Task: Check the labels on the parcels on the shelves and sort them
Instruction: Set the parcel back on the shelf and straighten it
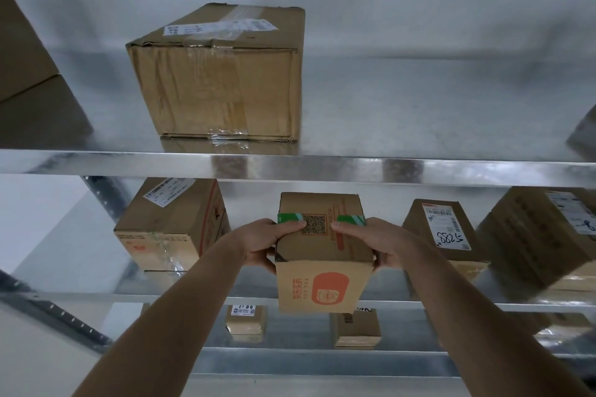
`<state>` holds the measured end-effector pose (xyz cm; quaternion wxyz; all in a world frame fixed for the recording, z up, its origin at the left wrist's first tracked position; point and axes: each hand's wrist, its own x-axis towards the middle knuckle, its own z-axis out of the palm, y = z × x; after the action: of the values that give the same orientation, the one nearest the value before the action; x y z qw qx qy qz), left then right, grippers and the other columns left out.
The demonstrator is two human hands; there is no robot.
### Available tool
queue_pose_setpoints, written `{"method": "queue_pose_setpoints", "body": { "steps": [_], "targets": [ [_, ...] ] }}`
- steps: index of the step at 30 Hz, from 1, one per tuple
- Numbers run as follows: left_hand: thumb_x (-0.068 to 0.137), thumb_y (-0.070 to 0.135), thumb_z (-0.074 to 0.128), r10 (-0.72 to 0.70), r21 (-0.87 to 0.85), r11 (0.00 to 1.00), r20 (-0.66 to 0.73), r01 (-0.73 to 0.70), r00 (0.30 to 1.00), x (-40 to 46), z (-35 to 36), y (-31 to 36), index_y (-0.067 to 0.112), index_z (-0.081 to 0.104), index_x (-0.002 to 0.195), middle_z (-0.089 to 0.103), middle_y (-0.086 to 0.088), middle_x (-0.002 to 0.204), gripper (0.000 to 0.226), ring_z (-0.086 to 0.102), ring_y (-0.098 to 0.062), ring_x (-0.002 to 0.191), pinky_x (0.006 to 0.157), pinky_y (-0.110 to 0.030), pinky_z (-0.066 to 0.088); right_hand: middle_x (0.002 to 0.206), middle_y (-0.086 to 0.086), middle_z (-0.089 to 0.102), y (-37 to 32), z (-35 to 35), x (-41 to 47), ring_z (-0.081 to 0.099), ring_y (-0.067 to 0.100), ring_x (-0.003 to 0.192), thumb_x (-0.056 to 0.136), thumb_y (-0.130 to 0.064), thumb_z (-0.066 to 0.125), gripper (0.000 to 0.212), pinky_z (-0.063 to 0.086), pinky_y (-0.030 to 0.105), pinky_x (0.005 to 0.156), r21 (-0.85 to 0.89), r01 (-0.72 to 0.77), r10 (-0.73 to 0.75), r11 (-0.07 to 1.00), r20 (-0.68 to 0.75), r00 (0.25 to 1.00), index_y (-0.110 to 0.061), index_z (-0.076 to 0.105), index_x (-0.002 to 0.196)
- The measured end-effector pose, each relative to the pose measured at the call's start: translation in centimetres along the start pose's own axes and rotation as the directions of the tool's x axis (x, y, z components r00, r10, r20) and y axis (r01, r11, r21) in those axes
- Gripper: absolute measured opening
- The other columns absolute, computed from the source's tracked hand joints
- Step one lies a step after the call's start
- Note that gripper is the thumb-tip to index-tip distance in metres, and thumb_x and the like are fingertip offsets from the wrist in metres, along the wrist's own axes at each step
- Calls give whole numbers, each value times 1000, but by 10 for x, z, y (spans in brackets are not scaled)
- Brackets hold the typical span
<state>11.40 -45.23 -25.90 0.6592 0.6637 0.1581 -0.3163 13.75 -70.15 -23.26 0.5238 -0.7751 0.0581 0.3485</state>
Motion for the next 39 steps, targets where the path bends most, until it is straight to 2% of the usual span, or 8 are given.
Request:
{"method": "queue_pose_setpoints", "body": {
  "steps": [6, 15, 19, 23, 26, 29, 36, 39],
  "targets": [
    [49, 55, 97, 38, -51, 998, -24, -40, 999, -5, 4, -5, 5, 66, 126, 73, -16, 120, 97, 68, -33, 116, 98, -49, 56, 107, 11, 77, 3, 2, -4, 74, 35, 98, 73, -55, 84, 61, 57, 63, 87, 23, -9, 9, 1000, -27, 1000, -13, 69, 116],
    [63, 55, 88, 69, -42, 997, -66, -72, 995, -6, 5, -8, 5, 68, 125, 69, -21, 126, 82, 67, -34, 115, 98, -47, 57, 108, 11, 77, 2, 3, -8, 73, 36, 100, 70, -61, 82, 69, 57, 63, 88, 25, -18, 19, 1000, -40, 999, -13, 70, 117],
    [68, 69, 80, 91, -69, 993, -101, -99, 991, -9, 6, -12, 7, 70, 125, 73, -16, 112, 85, 69, -31, 107, 102, -46, 54, 118, 7, 70, 10, 5, -6, 62, 35, 116, 78, -85, 55, 76, 44, 64, 104, 140, -42, 58, 989, -105, 993, -22, 69, 119],
    [72, 90, 54, 66, -195, 976, -160, -97, 985, -5, 4, -28, 12, 69, 125, 75, -10, 107, 95, 66, -30, 113, 108, -49, 47, 138, 12, 59, 47, 5, 8, 48, 37, 135, 96, -77, 27, 78, 26, 66, 116, 454, -36, 123, 890, -164, 979, -17, 56, 138],
    [73, 93, 48, 7, -274, 959, -216, -67, 976, 5, 0, -51, 8, 56, 141, 64, -16, 136, 109, 51, -31, 137, 117, -54, 35, 148, 12, 52, 74, 13, 15, 42, 38, 141, 99, -71, 27, 76, 33, 63, 113, 522, -84, 191, 849, -154, 969, -15, 48, 147],
    [86, 84, 41, -17, -289, 956, -251, -58, 968, 14, 3, -70, 12, 61, 137, 50, -18, 151, 90, 40, -32, 145, 118, -56, 34, 143, 10, 57, 82, 25, 12, 48, 35, 135, 103, -64, 29, 65, 39, 56, 105, 564, -86, 193, 821, -133, 972, -17, 55, 139],
    [99, 60, 46, 2, -300, 952, -207, -66, 978, 9, 28, -77, 12, 68, 97, 74, -9, 78, 53, 70, -31, 88, 84, -43, 55, 124, 8, 71, 89, 40, 15, 63, 29, 118, 103, -55, 45, 43, 46, 55, 108, 616, -14, 138, 788, -154, 978, -23, 68, 120],
    [99, 58, 48, 0, -298, 952, -218, -67, 976, 11, 28, -79, 12, 68, 88, 72, -7, 70, 52, 66, -27, 78, 72, -38, 53, 115, 4, 73, 94, 44, 13, 64, 27, 115, 104, -52, 44, 39, 47, 52, 107, 616, -6, 141, 788, -171, 975, -22, 69, 112]
  ]
}}
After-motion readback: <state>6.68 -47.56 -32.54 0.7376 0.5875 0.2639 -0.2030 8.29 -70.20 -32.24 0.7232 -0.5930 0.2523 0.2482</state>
